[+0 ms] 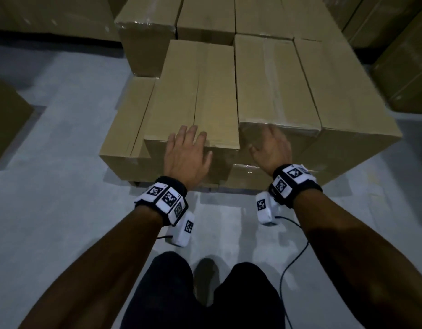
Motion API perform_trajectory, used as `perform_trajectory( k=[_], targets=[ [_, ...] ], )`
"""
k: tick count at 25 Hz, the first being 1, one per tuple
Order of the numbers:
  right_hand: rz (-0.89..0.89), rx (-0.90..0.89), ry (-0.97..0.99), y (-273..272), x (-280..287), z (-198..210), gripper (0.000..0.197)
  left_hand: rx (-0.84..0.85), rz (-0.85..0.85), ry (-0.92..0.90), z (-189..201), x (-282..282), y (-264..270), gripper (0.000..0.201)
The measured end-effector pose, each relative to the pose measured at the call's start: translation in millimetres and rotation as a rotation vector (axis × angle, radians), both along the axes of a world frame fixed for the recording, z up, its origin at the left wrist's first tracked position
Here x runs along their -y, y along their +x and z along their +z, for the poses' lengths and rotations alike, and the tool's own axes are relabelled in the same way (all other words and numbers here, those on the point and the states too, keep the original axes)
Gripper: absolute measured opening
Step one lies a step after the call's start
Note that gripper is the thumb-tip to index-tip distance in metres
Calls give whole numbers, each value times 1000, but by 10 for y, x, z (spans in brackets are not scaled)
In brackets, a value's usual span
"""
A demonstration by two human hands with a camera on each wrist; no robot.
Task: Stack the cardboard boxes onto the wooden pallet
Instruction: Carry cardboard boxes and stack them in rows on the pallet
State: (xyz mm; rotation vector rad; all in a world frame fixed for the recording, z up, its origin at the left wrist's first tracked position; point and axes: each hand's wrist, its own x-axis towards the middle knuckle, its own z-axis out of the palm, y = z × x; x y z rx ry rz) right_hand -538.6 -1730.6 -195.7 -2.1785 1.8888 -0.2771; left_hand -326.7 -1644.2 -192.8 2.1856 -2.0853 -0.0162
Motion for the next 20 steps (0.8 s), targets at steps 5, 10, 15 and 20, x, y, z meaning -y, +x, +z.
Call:
perform_trajectory(
  k=[5, 10, 15, 20],
  targets=[
    [77, -98, -233, 23, 551, -473, 80, -36, 52, -243, -616, 245, 65, 67],
    [124, -118, -448, 135, 883, -866, 76, 11, 6, -583, -1109, 404, 76, 61],
    [124, -160, -616, 167, 998, -1049, 67, 93, 15, -762, -1382, 606, 128, 58],
    [119, -174, -660, 147, 1007, -1106, 64, 120, 24, -873, -1500, 784, 166, 56]
  ],
)
